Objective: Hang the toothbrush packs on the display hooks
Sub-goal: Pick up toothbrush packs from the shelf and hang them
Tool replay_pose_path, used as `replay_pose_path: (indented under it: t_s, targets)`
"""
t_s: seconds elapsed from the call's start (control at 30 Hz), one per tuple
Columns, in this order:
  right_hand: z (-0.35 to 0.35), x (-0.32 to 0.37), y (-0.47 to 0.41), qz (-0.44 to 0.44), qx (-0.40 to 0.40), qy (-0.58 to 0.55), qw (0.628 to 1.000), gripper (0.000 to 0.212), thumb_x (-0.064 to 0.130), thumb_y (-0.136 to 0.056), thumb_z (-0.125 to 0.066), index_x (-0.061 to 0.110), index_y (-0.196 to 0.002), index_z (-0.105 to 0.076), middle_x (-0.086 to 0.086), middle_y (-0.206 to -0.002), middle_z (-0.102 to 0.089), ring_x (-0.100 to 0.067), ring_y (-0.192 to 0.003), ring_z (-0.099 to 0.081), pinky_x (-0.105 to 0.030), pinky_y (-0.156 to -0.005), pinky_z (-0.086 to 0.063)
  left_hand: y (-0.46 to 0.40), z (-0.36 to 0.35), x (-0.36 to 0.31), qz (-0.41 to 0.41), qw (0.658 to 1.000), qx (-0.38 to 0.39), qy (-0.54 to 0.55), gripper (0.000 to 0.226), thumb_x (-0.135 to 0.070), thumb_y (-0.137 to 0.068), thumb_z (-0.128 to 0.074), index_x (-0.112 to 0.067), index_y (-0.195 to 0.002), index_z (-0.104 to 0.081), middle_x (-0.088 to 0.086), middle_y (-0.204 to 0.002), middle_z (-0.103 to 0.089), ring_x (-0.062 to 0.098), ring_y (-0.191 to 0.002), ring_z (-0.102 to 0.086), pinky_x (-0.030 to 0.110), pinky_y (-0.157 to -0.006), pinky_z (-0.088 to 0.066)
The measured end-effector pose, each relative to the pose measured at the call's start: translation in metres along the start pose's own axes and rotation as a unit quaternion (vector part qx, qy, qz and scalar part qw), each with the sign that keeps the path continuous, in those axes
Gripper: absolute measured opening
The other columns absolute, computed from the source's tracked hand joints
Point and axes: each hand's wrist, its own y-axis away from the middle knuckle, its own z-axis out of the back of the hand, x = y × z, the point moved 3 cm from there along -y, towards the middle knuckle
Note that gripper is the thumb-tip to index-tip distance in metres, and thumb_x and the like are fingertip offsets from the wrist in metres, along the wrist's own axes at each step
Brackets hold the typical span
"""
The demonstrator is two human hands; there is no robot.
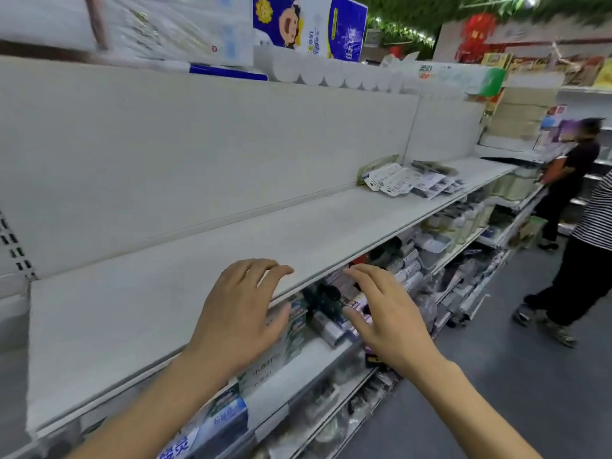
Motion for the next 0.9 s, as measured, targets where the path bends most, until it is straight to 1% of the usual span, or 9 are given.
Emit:
replay_pose_path:
  t_s: [0.13,0.27,0.37,0.5,0.67,0.73,0.8,0.9]
  targets:
    - [-0.006,-0.075,-0.034,0.029,-0.012,-0.009,0.999,0.057,0.034,-0.092,-0.067,0.015,-0.143,-0.049,-0.001,-0.142,-0.051,-0.02,-0.132,-0.045,-0.036,-0.111,-0.039,-0.051,-0.042,-0.024,0.042,0.999,0.009,-0.013,0.047,-0.05,-0.089,-0.048,-0.032,-0.132,-0.052,-0.011,-0.128,-0.055,0.016,-0.119,-0.051,0.034,-0.104,-0.04]
    - [-0.005,-0.146,-0.066,0.054,0.001,-0.024,0.998,0.056,0.036,-0.094,-0.065,0.018,-0.144,-0.048,0.001,-0.141,-0.051,-0.018,-0.132,-0.044,-0.034,-0.111,-0.038,-0.103,-0.08,-0.057,0.067,0.997,0.031,-0.015,0.05,-0.054,-0.089,-0.042,-0.034,-0.135,-0.048,-0.013,-0.131,-0.053,0.015,-0.119,-0.05,0.034,-0.104,-0.041]
    - [-0.002,-0.199,-0.09,0.073,0.011,-0.024,0.997,0.056,0.036,-0.094,-0.064,0.02,-0.144,-0.046,0.003,-0.142,-0.05,-0.017,-0.132,-0.043,-0.033,-0.112,-0.036,-0.148,-0.105,-0.078,0.067,0.996,0.04,-0.031,0.049,-0.054,-0.091,-0.045,-0.033,-0.136,-0.048,-0.012,-0.132,-0.052,0.015,-0.118,-0.052,0.033,-0.099,-0.043]
    - [0.002,-0.266,-0.124,0.087,0.009,-0.032,0.996,0.054,0.029,-0.091,-0.068,0.017,-0.14,-0.05,0.0,-0.138,-0.053,-0.02,-0.129,-0.047,-0.036,-0.108,-0.041,-0.205,-0.132,-0.098,0.072,0.995,0.051,-0.046,0.048,-0.049,-0.094,-0.05,-0.034,-0.139,-0.045,-0.012,-0.136,-0.049,0.014,-0.12,-0.05,0.033,-0.095,-0.044]
    - [-0.007,-0.338,-0.166,0.09,0.013,-0.028,0.995,0.054,0.025,-0.089,-0.069,0.018,-0.14,-0.051,0.0,-0.138,-0.053,-0.021,-0.128,-0.046,-0.037,-0.107,-0.041,-0.275,-0.163,-0.104,0.03,0.993,0.072,-0.084,0.045,-0.035,-0.095,-0.054,-0.033,-0.139,-0.045,-0.009,-0.135,-0.05,0.018,-0.114,-0.053,0.036,-0.086,-0.049]
    - [-0.013,-0.363,-0.186,0.089,0.006,-0.025,0.996,0.055,0.018,-0.086,-0.072,0.016,-0.137,-0.053,-0.002,-0.137,-0.054,-0.023,-0.126,-0.048,-0.038,-0.104,-0.043,-0.307,-0.178,-0.101,-0.004,0.99,0.079,-0.116,0.048,-0.025,-0.091,-0.061,-0.03,-0.137,-0.049,-0.005,-0.131,-0.054,0.022,-0.108,-0.058,0.037,-0.076,-0.052]
    - [-0.021,-0.386,-0.208,0.085,0.006,-0.017,0.996,0.057,0.013,-0.082,-0.074,0.014,-0.136,-0.054,-0.004,-0.135,-0.056,-0.027,-0.125,-0.05,-0.042,-0.102,-0.046,-0.341,-0.196,-0.093,-0.036,0.985,0.085,-0.144,0.052,-0.016,-0.086,-0.066,-0.028,-0.134,-0.051,-0.001,-0.127,-0.057,0.025,-0.101,-0.06,0.039,-0.068,-0.054]
    - [-0.036,-0.417,-0.244,0.071,0.021,0.003,0.997,0.061,0.01,-0.081,-0.074,0.014,-0.138,-0.053,-0.006,-0.137,-0.055,-0.029,-0.128,-0.049,-0.042,-0.105,-0.043,-0.394,-0.229,-0.078,-0.08,0.976,0.086,-0.183,0.068,-0.002,-0.074,-0.072,-0.029,-0.133,-0.048,-0.001,-0.126,-0.058,0.024,-0.098,-0.061,0.038,-0.064,-0.053]
